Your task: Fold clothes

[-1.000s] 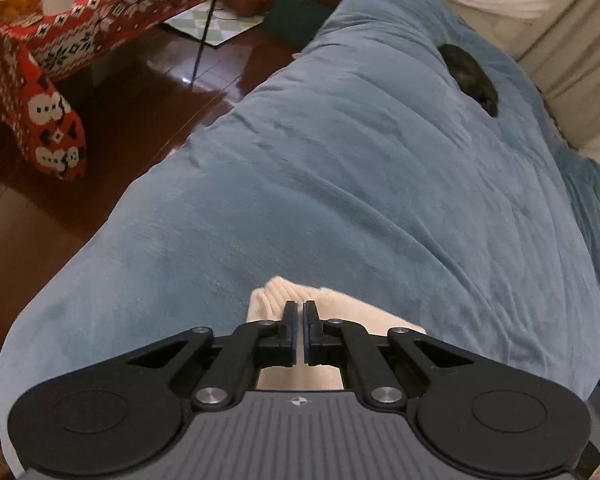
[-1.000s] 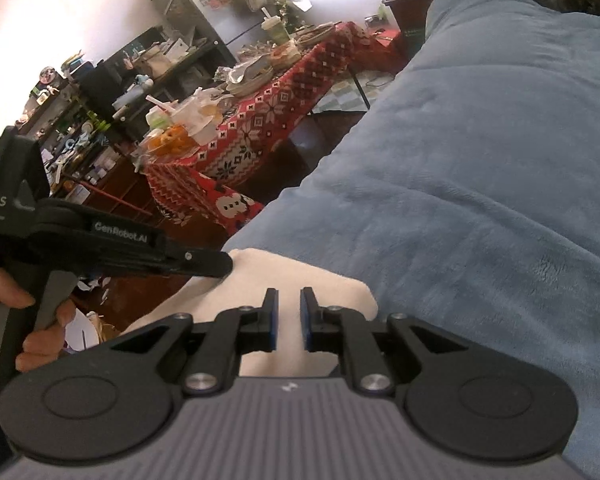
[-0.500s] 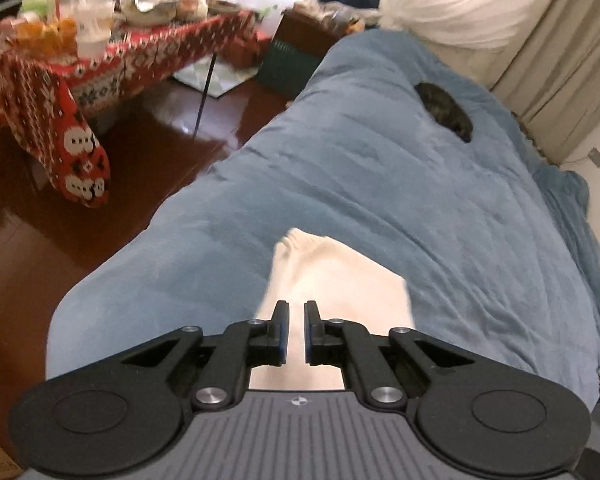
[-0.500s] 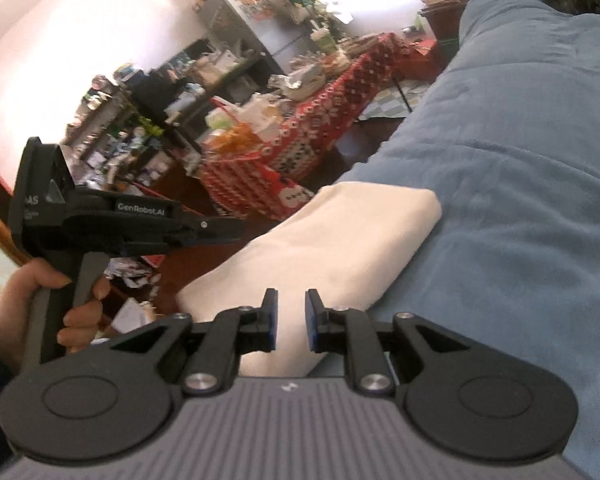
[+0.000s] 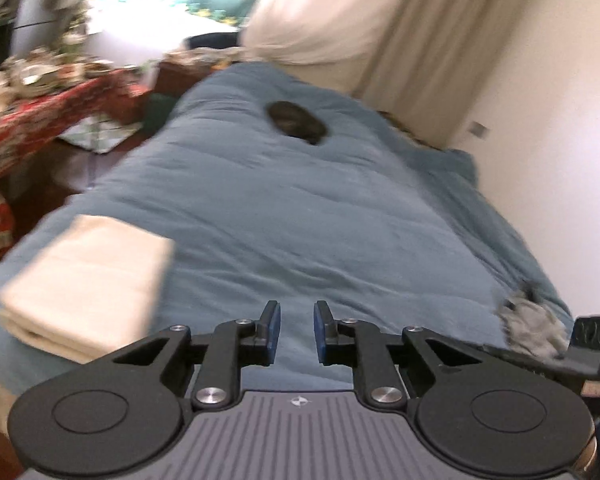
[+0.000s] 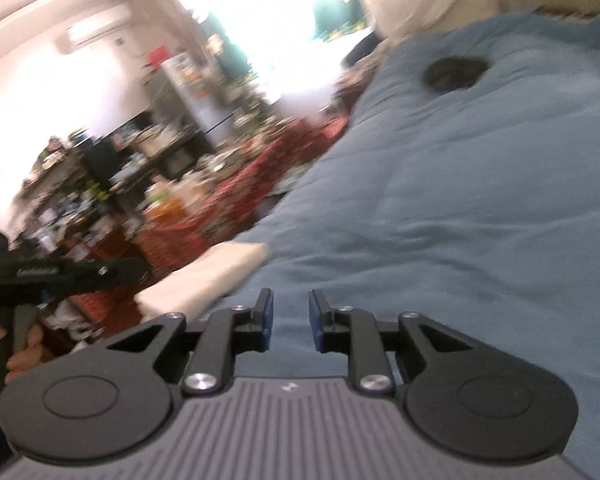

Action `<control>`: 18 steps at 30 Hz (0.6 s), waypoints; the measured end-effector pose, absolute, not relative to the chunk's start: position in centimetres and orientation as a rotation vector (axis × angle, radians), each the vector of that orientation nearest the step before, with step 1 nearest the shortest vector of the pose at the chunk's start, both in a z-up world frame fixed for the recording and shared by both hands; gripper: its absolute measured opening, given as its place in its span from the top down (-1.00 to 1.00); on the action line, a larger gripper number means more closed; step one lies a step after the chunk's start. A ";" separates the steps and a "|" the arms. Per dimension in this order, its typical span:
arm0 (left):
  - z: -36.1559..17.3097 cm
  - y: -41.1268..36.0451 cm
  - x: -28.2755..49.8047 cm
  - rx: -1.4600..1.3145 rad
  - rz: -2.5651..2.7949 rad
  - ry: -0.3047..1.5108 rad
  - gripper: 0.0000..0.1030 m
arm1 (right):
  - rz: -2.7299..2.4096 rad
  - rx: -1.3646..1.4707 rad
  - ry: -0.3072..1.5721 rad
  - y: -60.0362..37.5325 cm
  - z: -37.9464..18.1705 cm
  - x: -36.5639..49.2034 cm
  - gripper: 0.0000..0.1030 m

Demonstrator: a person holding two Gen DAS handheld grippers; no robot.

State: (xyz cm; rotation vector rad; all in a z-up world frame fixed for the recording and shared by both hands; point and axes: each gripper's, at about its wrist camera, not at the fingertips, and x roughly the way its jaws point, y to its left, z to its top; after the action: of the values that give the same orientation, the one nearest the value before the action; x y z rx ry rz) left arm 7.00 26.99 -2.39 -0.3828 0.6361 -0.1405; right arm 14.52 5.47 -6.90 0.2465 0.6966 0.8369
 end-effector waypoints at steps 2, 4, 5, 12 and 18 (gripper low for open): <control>-2.7 23.7 7.1 -0.359 -0.184 0.633 0.62 | 0.774 0.243 0.674 1.5 -6.5 13.7 0.54; -3.0 20.5 7.3 -0.354 -0.240 0.635 0.60 | 0.715 0.239 0.658 -1.8 -6.5 13.3 0.51; -3.1 19.2 7.3 -0.362 -0.270 0.636 0.58 | 0.680 0.238 0.649 -3.6 -6.4 12.8 0.49; -4.6 10.6 6.6 -0.328 -0.362 0.654 -0.04 | 0.444 0.182 0.613 -12.2 -6.0 9.1 -0.19; -6.6 5.9 5.5 -0.325 -0.352 0.715 -0.11 | 0.328 0.147 0.601 -15.4 -6.1 6.0 -0.89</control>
State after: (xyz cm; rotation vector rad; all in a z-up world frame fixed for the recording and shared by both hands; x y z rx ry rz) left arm 5.49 5.95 -6.63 -0.3250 0.7154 -0.3517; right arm 5.96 -15.36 -6.09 0.1473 0.6012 0.3275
